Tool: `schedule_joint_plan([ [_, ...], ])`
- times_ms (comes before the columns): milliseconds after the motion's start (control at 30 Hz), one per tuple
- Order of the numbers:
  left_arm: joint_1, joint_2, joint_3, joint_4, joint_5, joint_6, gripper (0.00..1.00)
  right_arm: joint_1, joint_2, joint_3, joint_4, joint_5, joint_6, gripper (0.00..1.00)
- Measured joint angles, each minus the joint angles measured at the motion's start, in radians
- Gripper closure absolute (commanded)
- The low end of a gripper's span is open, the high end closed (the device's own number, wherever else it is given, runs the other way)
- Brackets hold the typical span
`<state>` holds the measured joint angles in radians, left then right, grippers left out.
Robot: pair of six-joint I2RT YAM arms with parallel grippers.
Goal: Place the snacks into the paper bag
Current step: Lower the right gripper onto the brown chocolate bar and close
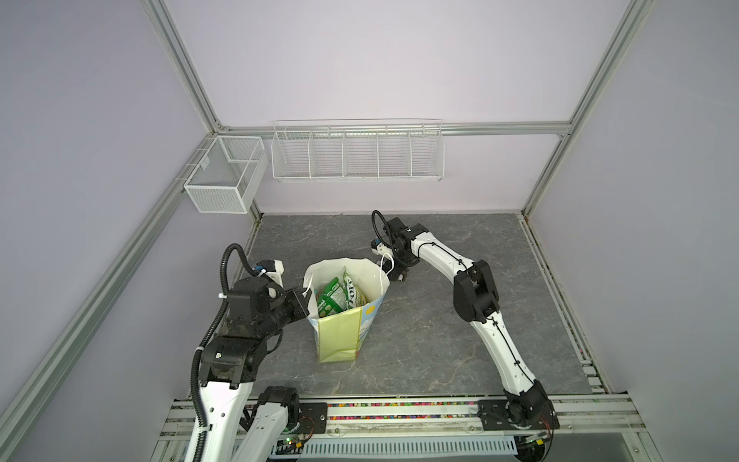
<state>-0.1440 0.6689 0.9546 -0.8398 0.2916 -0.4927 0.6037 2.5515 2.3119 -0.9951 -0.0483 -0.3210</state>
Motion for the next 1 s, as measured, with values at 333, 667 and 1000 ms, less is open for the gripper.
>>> schedule_joint_plan([
  [333,0.0,0.006,0.009,-0.007,0.001,0.0,1.0,0.001,-0.027,-0.053,0.029,-0.002,0.034,0.44],
  [667,0.0,0.005,0.011,-0.011,0.001,-0.001,1.0,0.014,-0.08,-0.146,0.065,0.0,0.065,0.63],
  [1000,0.0,0.001,0.012,-0.012,0.001,-0.002,1.0,0.022,-0.108,-0.188,0.082,-0.002,0.092,0.74],
])
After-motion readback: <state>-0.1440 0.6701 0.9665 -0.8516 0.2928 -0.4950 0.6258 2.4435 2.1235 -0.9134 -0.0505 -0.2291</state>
